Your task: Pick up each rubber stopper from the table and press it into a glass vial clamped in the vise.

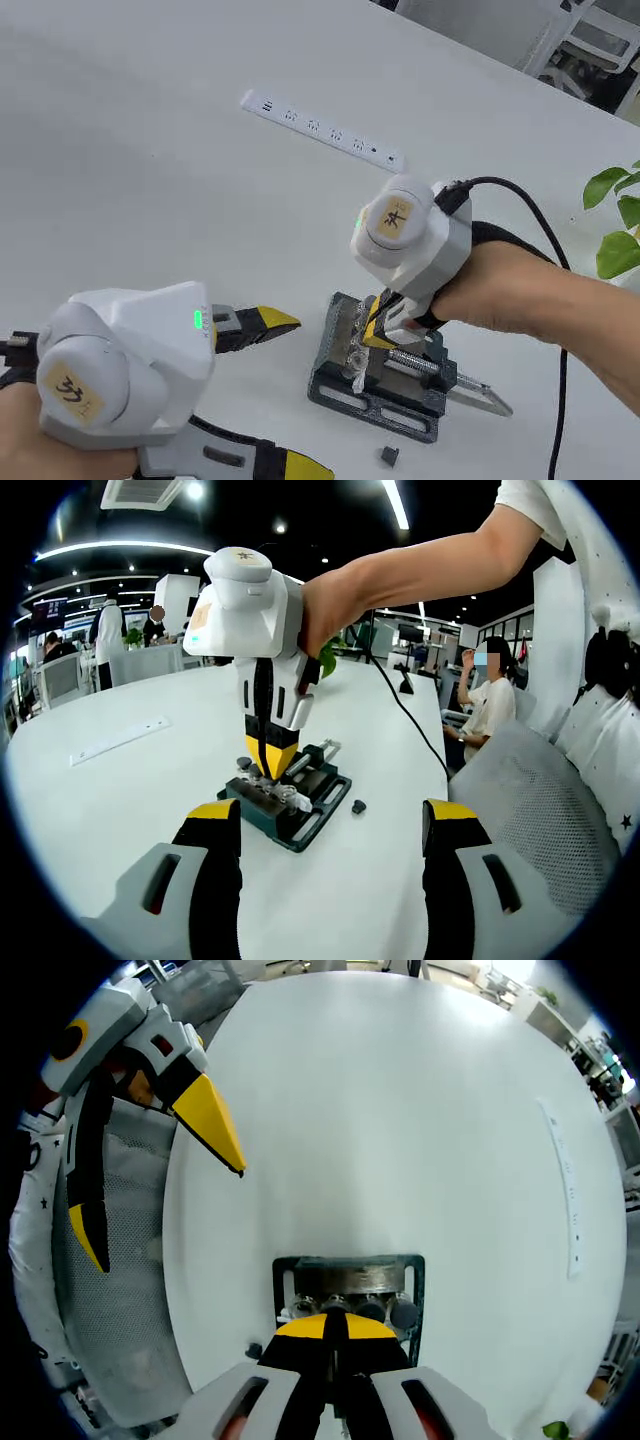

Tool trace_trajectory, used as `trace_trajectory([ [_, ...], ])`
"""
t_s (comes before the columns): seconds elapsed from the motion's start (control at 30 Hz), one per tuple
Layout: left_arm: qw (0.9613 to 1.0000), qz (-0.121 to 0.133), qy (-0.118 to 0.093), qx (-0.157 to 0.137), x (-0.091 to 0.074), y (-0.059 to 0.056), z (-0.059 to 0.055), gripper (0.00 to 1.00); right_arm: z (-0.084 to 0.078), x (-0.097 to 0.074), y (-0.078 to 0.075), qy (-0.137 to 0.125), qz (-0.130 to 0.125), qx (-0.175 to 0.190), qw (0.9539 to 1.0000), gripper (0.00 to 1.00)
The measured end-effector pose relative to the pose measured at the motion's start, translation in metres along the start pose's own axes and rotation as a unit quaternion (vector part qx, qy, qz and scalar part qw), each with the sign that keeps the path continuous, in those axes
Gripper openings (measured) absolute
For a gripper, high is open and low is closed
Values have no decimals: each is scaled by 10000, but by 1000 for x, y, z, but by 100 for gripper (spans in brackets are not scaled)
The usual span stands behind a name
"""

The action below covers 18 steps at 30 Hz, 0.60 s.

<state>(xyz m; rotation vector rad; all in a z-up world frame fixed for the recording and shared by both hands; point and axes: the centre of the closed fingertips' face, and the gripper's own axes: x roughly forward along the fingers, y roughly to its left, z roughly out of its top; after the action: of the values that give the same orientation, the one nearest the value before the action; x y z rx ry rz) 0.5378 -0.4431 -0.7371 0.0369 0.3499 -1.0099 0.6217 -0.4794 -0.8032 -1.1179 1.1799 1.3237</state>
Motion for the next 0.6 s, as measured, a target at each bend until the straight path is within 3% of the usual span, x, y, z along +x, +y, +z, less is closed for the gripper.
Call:
trace_trajectory([
  [0.23,9999,114,76,46,-8,2,-1,72,-2,0,0,-128,-198,-199,9995,0],
  [0.6,9998,188,70,71,-10,-2,7,72,-5,-1,-5,-676,-87,307,9972,0],
])
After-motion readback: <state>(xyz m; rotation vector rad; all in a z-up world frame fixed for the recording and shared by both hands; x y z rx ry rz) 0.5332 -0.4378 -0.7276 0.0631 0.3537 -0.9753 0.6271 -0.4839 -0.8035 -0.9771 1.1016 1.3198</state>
